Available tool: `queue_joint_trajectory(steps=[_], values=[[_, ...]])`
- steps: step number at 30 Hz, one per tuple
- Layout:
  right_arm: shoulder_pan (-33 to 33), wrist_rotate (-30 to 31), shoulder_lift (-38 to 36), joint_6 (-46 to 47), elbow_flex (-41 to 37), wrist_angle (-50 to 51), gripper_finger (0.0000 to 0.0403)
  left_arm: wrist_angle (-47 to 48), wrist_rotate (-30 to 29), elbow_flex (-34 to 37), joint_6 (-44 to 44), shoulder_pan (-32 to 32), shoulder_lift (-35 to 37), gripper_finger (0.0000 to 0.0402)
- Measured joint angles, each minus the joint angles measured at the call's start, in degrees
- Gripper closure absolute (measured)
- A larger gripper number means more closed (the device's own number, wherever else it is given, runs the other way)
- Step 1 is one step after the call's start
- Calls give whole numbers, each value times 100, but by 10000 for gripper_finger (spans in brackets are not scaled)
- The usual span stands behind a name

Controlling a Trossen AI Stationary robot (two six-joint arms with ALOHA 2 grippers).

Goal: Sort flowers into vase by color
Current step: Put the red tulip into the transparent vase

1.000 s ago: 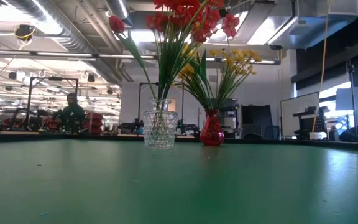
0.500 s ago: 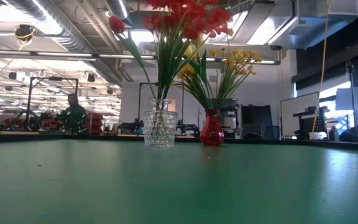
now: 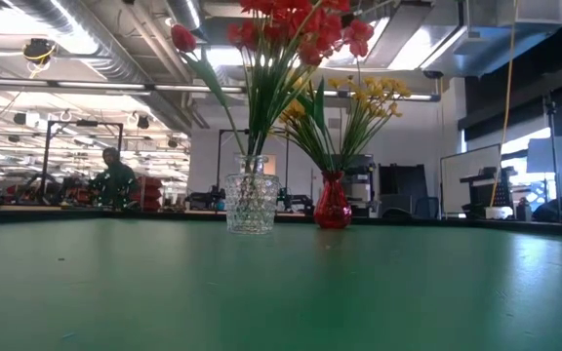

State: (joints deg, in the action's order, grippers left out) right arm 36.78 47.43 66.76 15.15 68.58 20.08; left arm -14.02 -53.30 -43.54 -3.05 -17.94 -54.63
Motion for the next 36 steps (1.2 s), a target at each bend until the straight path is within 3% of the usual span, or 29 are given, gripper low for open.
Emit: queue_joint_trajectory(steps=[5,9,14,22,32,36], values=[[0,-1,2,74,0,135,120,-2928,1153,1496,-534,411,181,401],[0,60,4,110,0,164,120,-3855,1426,2222,-388,841,105,401],[-4,165,4,109,0,221,120,-3856,2077,2517,234,1354,11,401],[-5,449,9,110,0,260,121,-3978,2839,2514,277,1748,-512,401],[-5,449,9,110,0,267,121,-4007,2884,2510,268,1868,-1185,400],[-5,449,9,112,0,267,121,-3999,2890,2510,200,1856,-1246,371]])
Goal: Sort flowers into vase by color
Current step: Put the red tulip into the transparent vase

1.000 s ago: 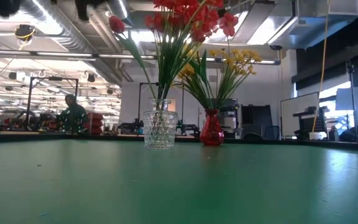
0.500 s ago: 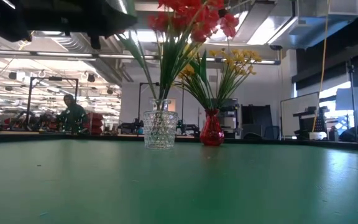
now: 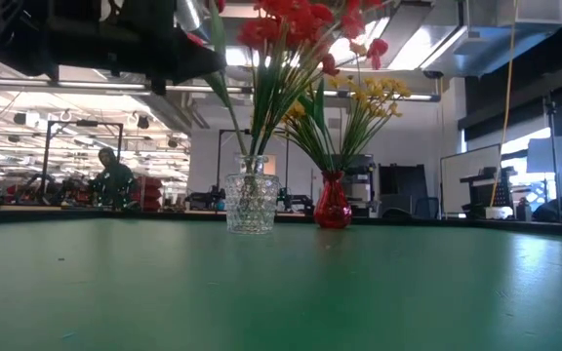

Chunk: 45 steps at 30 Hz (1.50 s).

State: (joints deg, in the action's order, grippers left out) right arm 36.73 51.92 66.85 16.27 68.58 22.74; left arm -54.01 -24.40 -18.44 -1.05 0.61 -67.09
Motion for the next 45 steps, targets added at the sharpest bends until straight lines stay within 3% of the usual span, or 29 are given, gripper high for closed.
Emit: queue_joint_trajectory(steps=[10,17,23,34,45], values=[[0,-1,0,39,0,0,121,273,270,-4,40,-254,0,235],[0,-2,0,66,0,-4,121,790,60,-104,400,-270,2,181],[0,-2,0,144,0,24,121,2560,-128,-869,596,-271,2,172],[0,-5,0,192,0,158,121,4496,-585,-2107,547,-566,2,172],[0,-157,0,212,0,194,121,4758,-830,-2225,702,-681,10,189]])
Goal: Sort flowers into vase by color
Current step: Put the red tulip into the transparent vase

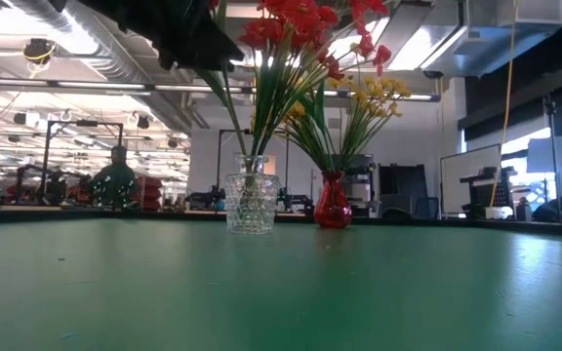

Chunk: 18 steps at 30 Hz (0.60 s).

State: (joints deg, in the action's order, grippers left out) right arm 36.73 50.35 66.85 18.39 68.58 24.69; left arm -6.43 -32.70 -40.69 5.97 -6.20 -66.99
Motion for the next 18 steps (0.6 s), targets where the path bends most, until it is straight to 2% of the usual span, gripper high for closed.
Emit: queue_joint_trajectory(steps=[6,18], values=[[0,-46,0,83,-2,101,121,297,-14,2,150,-2,214,216],[0,-48,0,197,-4,216,121,849,-187,2,421,-35,481,223]])
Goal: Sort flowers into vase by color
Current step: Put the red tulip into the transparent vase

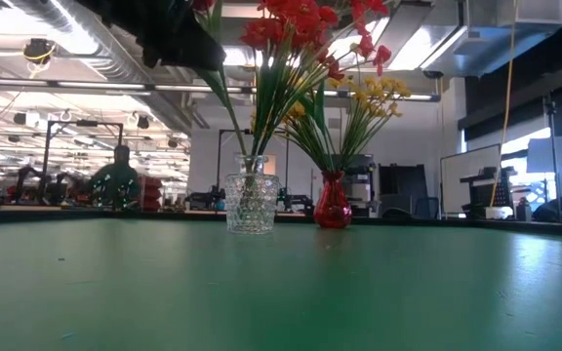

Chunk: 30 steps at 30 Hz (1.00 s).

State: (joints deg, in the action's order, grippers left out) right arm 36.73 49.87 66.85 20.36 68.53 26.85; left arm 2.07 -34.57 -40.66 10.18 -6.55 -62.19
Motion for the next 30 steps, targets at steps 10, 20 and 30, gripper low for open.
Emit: queue_joint_trajectory(steps=[10,20,30], values=[[0,0,0,0,0,22,121,-23,-100,0,126,175,-444,335],[0,0,0,-2,0,26,121,-456,25,-1,274,226,-1186,395],[2,0,0,24,0,24,121,-428,152,-9,332,168,-1258,369]])
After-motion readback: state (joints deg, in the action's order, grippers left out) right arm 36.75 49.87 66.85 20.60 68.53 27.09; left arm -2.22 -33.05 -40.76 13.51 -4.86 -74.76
